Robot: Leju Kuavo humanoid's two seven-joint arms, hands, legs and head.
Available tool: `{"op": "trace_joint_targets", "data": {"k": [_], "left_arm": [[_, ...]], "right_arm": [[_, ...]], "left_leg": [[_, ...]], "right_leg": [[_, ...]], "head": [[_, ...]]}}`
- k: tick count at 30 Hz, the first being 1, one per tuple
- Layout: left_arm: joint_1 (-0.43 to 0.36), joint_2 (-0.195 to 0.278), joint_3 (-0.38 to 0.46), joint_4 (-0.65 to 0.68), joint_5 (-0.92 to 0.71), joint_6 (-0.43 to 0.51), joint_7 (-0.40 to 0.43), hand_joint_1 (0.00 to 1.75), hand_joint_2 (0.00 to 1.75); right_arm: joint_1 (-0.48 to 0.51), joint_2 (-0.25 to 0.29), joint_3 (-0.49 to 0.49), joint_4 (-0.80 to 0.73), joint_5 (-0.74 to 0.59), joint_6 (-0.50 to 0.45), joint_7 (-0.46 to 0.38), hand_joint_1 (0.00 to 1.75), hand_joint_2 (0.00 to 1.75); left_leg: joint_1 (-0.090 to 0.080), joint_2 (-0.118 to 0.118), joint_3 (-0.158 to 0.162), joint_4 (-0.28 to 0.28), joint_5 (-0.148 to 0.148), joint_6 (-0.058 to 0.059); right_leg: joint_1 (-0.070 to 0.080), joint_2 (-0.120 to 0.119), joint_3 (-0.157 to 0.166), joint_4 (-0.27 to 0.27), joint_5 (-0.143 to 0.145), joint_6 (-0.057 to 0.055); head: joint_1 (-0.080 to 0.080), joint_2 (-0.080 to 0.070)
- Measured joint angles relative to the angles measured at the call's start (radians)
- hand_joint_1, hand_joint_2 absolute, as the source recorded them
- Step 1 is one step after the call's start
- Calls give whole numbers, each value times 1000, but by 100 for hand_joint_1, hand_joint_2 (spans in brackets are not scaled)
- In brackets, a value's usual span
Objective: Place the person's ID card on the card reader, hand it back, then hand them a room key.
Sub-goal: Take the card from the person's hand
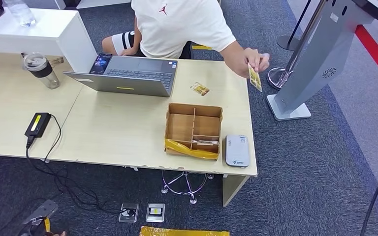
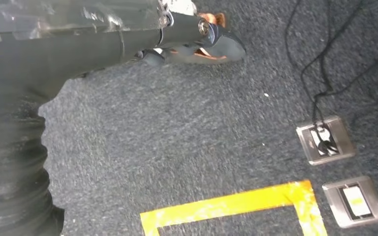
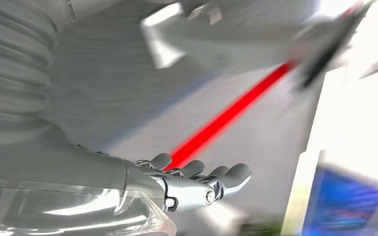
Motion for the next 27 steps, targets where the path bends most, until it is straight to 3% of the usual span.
{"op": "trace_joint_targets", "data": {"k": [4, 11, 20, 27], "left_arm": [[-11, -8, 0, 0, -14, 4, -2, 0, 175], [-25, -19, 0, 0, -32, 3, -2, 0, 175], [-25, -22, 6, 0, -35, 3, -2, 0, 175], [-24, -22, 8, 0, -42, 9, -2, 0, 175]], "right_arm": [[-20, 37, 110, -184, 95, 63, -6, 0, 175], [-59, 116, 281, -343, 225, 253, -1, 0, 175], [-128, 190, 441, -364, 286, 468, 27, 0, 175], [-179, 236, 526, -348, 335, 523, 36, 0, 175]], "left_leg": [[2, -2, 1, 0, 1, 0], [2, -3, 0, 0, 1, -1], [2, -3, 0, 0, 1, -1], [2, -3, 0, 0, 1, -1]], "right_leg": [[2, -2, 1, 0, 0, 0], [2, -2, 0, 0, 0, 0], [2, -2, -1, 0, 0, 0], [2, -2, -2, 0, 0, 0]], "head": [[0, 0], [0, 0], [0, 0], [0, 0]]}}
